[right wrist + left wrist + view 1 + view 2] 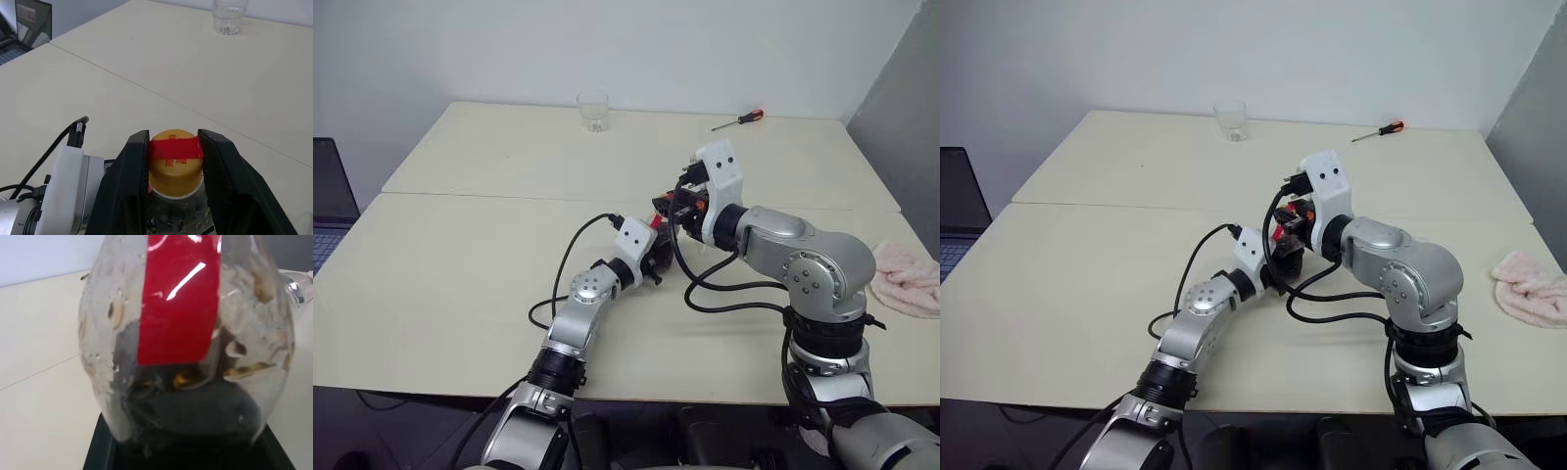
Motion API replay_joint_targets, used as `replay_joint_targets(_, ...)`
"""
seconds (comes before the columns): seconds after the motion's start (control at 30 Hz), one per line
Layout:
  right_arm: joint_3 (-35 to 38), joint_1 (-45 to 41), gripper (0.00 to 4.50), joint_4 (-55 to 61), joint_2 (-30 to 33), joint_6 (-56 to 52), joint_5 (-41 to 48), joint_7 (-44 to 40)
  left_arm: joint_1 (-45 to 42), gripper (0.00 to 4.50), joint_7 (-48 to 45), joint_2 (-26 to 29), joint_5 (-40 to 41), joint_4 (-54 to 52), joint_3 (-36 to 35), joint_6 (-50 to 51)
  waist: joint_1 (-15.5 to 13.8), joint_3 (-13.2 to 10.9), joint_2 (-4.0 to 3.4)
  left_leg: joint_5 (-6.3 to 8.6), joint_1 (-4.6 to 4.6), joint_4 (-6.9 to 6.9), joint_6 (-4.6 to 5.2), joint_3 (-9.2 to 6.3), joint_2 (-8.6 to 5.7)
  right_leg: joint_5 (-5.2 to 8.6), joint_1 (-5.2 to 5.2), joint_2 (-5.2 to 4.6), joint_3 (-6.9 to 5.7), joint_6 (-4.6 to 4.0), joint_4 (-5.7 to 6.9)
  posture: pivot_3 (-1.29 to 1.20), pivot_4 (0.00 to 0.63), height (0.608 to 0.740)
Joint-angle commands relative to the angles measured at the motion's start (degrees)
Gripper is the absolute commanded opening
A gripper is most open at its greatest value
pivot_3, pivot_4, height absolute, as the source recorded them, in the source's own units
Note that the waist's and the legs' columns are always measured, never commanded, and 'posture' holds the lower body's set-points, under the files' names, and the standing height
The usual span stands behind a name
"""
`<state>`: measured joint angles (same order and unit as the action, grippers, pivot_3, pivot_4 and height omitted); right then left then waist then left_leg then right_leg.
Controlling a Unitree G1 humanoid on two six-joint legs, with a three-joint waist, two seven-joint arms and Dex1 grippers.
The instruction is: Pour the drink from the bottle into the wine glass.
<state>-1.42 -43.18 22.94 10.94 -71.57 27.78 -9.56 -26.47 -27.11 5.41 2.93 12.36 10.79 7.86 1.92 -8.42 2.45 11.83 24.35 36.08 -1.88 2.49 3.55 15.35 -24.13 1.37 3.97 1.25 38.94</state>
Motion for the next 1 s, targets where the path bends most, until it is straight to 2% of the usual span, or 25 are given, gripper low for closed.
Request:
replay_joint_targets(0.03,-1.04,1.29,1.2,-0.72,4.29,7.34,-0.83,-6.22,-1.51,1.1,0.08,-0.42,0.25,-1.94,-0.36,-2.27,-0.02,0.0,0.0,0.0,0.0,0.0,0.0,0.0,0.0,0.0,0.0,0.0,0.0,0.0,-0.01,0.0,0.15,0.74)
replay_joint_targets(0.1,-2.44,2.27,1.2,-1.81,7.33,13.01,-0.72,-12.09,-1.72,1.05,0.17,-0.52,0.25,-1.75,-0.34,-2.29,-0.02,-0.01,-0.01,0.0,0.01,0.0,0.0,0.0,-0.02,0.0,0.01,-0.01,-0.02,0.0,-0.05,0.0,0.15,0.74)
replay_joint_targets(0.2,-4.53,3.27,1.2,-5.47,13.07,22.18,0.13,-25.3,-1.52,1.03,0.04,-0.28,0.32,-2.29,-0.38,-2.26,-0.03,-0.01,-0.01,0.0,0.02,0.0,0.0,0.0,-0.04,0.0,0.01,-0.01,-0.01,0.01,-0.07,0.0,0.15,0.74)
replay_joint_targets(0.33,-6.18,2.24,1.2,-14.53,18.04,31.61,0.13,-39.73,-1.87,1.0,-0.12,0.06,0.36,-2.1,-0.79,-2.44,-0.02,-0.06,-0.07,0.0,0.01,0.0,0.0,0.0,-0.06,0.0,0.02,0.0,-0.03,0.0,-0.08,0.0,0.15,0.74)
replay_joint_targets(0.4,-9.24,1.26,1.2,-19.44,21.17,37.21,-1.41,-49.6,-2.01,1.0,-0.18,0.15,0.37,-2.09,-0.9,-2.44,0.04,-0.13,-0.17,0.0,0.0,0.0,0.0,-0.01,-0.05,0.0,0.02,0.01,-0.02,0.0,-0.07,0.0,0.15,0.74)
replay_joint_targets(0.47,-11.7,-1.11,1.2,-25.66,22.25,42.11,-3.91,-55.72,-2.1,0.98,-0.25,0.23,0.37,-2.01,-0.88,-2.51,0.08,-0.24,-0.33,0.0,-0.01,0.0,0.01,0.01,-0.06,0.0,0.02,0.02,-0.01,0.0,-0.06,0.0,0.15,0.74)
replay_joint_targets(0.63,-13.25,-6.85,1.2,-37.41,19.53,50.51,-7.94,-60.79,-1.94,0.98,-0.01,-0.07,0.28,-2.27,-0.44,-2.52,0.28,-0.29,-0.4,0.0,-0.06,-0.01,0.01,-0.04,0.04,0.0,0.01,0.18,0.02,-0.01,-0.03,0.0,0.15,0.74)
replay_joint_targets(0.83,-9.88,-9.46,1.2,-40.11,16.75,45.37,-7.14,-57.63,-1.55,0.93,0.04,-0.13,0.3,-2.67,-0.58,-2.42,-0.07,-0.35,-0.5,0.0,-0.04,0.0,0.0,-0.06,0.03,-0.1,0.01,0.16,0.02,-0.19,-0.01,0.0,0.15,0.74)
replay_joint_targets(1.0,-6.27,-8.0,2.88,-33.16,16.95,39.74,-3.53,-55.69,-1.59,0.92,-0.13,-0.52,0.2,-2.58,-0.46,-2.1,-0.23,-0.37,-0.53,0.0,0.0,0.01,0.0,-0.07,0.01,-0.16,0.01,0.11,-0.01,-0.29,-0.02,0.0,0.15,0.74)
